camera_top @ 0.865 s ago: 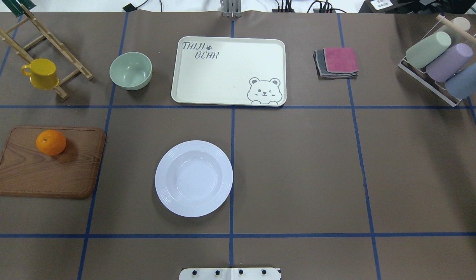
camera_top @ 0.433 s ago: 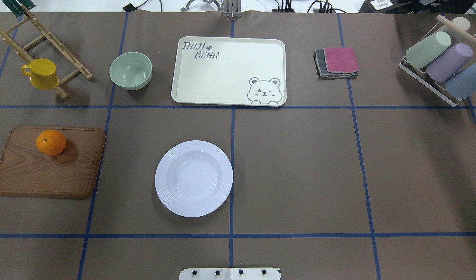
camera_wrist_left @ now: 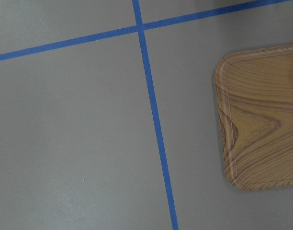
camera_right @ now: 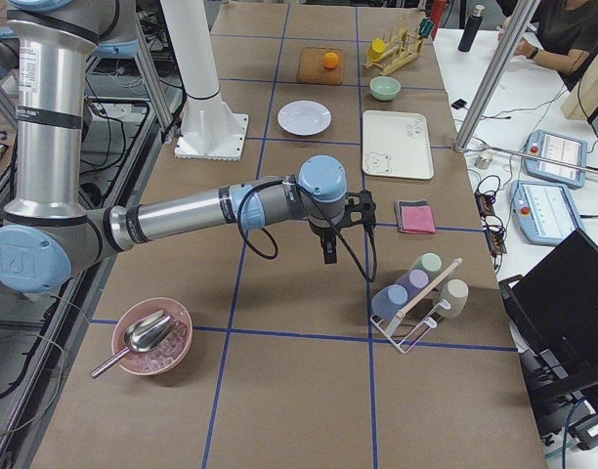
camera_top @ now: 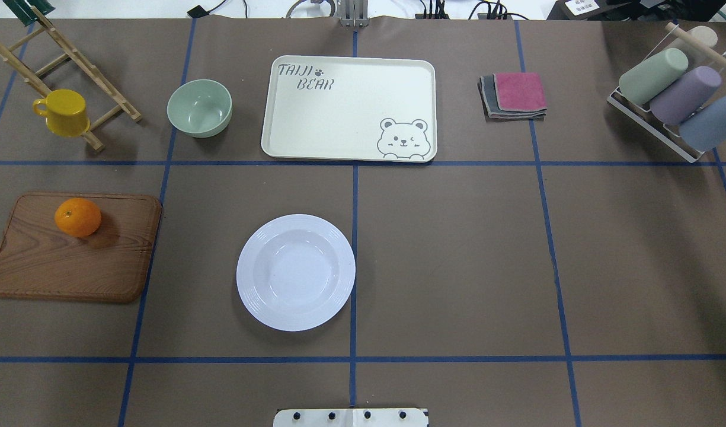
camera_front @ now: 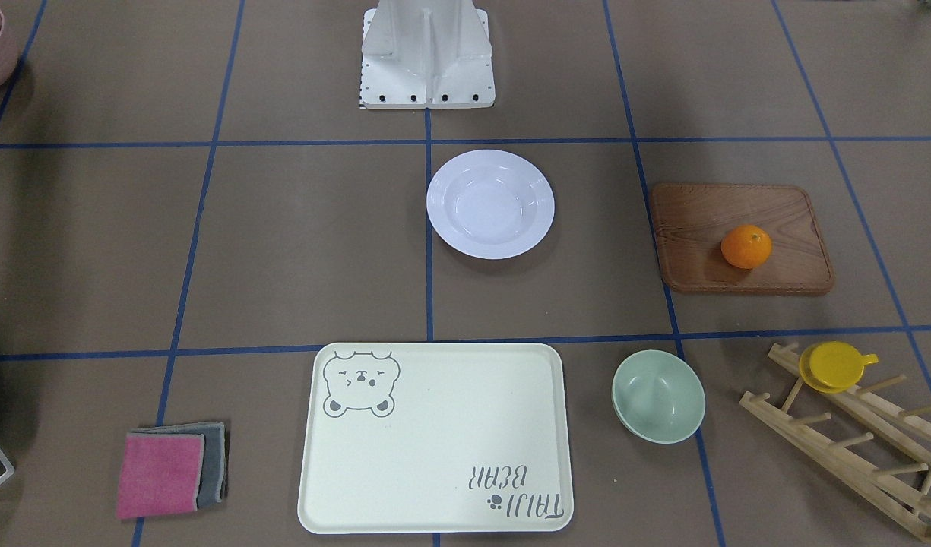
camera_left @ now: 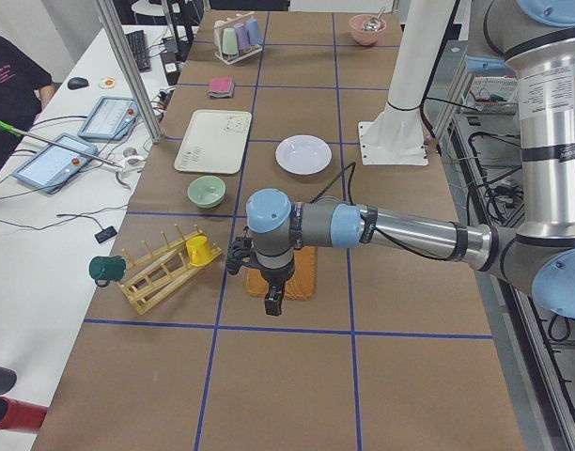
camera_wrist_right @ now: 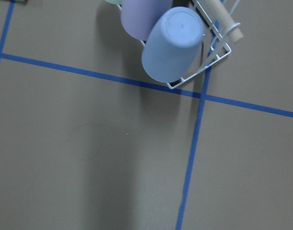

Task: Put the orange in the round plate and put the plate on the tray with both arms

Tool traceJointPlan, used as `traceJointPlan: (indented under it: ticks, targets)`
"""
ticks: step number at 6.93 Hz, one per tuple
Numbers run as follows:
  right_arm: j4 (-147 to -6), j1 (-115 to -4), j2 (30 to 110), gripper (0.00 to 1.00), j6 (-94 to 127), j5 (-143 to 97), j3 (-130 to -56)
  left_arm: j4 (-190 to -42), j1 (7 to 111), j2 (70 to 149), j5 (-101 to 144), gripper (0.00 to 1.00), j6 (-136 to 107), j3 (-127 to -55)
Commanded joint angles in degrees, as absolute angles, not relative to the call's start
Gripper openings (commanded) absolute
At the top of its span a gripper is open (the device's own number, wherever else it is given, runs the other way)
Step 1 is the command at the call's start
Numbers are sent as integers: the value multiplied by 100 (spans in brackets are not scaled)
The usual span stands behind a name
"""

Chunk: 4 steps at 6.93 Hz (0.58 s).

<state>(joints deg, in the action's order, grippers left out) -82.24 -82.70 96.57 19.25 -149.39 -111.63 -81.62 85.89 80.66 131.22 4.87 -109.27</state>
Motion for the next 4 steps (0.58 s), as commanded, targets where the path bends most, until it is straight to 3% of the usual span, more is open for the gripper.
traceJointPlan:
  ticks: [1, 4]
  targets:
    - [-6020, -7212, 9510, 100, 4647, -15065, -11153, -8837, 8526, 8121, 13122, 98, -495, -10934]
    - [-5783, -6311, 8879, 100, 6035, -14634, -11144, -8912, 7886, 8445, 13122, 98, -1447, -11012]
